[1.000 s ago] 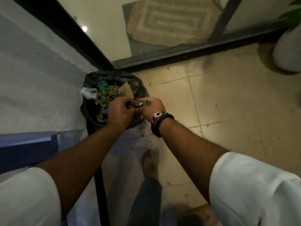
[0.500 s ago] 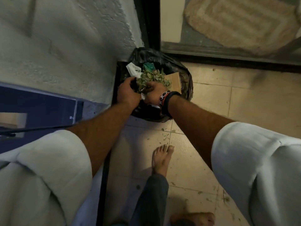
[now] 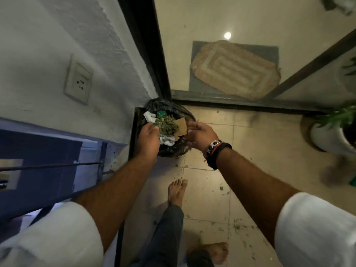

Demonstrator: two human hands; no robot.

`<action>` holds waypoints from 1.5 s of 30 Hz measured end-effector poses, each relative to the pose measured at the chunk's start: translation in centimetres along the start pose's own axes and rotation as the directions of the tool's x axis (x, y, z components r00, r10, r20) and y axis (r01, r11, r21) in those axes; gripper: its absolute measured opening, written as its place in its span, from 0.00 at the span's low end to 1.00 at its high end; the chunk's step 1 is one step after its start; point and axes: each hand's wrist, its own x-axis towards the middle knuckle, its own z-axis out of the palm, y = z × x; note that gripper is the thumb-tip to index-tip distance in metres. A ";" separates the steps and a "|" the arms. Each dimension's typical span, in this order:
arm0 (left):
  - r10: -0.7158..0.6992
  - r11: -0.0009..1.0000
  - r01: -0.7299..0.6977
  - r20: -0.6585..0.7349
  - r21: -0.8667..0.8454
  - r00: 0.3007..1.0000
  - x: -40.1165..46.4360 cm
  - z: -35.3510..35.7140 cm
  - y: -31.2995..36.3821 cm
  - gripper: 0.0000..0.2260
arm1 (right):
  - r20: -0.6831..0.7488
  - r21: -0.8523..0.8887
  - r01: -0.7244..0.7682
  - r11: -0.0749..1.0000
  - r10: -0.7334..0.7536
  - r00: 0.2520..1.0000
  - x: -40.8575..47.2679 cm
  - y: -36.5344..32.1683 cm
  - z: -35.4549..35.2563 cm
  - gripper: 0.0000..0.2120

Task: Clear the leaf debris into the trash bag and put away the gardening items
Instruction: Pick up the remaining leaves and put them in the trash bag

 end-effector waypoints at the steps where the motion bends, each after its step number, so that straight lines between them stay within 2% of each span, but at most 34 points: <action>1: 0.020 1.000 -0.020 0.004 -0.005 1.000 -2.1 0.1 1.4 0.19 | -0.010 0.032 -0.003 0.999 0.004 1.000 -2.4 -0.4 -0.9 0.16; 7: 0.142 0.990 -0.142 0.099 -0.009 0.985 -15.3 2.2 9.7 0.18 | -0.178 0.256 0.075 0.964 -0.030 0.984 -16.8 -2.8 -7.3 0.19; 14: 0.261 0.963 -0.270 0.279 -0.006 0.924 -31.1 6.7 15.4 0.18 | -0.417 0.439 0.277 0.855 -0.079 0.905 -31.1 -3.6 -14.8 0.19; 21: 0.358 0.912 -0.409 0.472 0.008 0.806 -45.2 12.1 17.2 0.19 | -0.658 0.484 0.486 0.728 -0.064 0.751 -42.1 -1.3 -23.9 0.20; 26: 0.356 0.887 -0.462 0.602 0.024 0.715 -52.9 16.8 17.0 0.18 | -0.775 0.493 0.575 0.653 0.029 0.632 -48.7 1.5 -28.8 0.22; 29: 0.321 0.880 -0.474 0.689 0.037 0.650 -56.6 19.7 16.5 0.17 | -0.815 0.507 0.607 0.611 0.111 0.569 -51.4 3.4 -30.8 0.20; 37: 0.231 0.812 -0.584 0.908 0.018 0.349 -63.7 27.5 16.3 0.16 | -0.890 0.454 0.739 0.498 0.285 0.355 -55.9 5.1 -36.1 0.20; 42: 0.162 0.748 -0.663 0.970 -0.002 0.180 -67.3 31.7 16.7 0.16 | -0.885 0.409 0.811 0.419 0.397 0.242 -57.8 5.2 -39.8 0.20; 45: 0.110 0.737 -0.675 0.989 -0.017 0.096 -69.4 34.1 17.1 0.16 | -0.870 0.386 0.848 0.363 0.448 0.204 -58.8 5.8 -42.2 0.20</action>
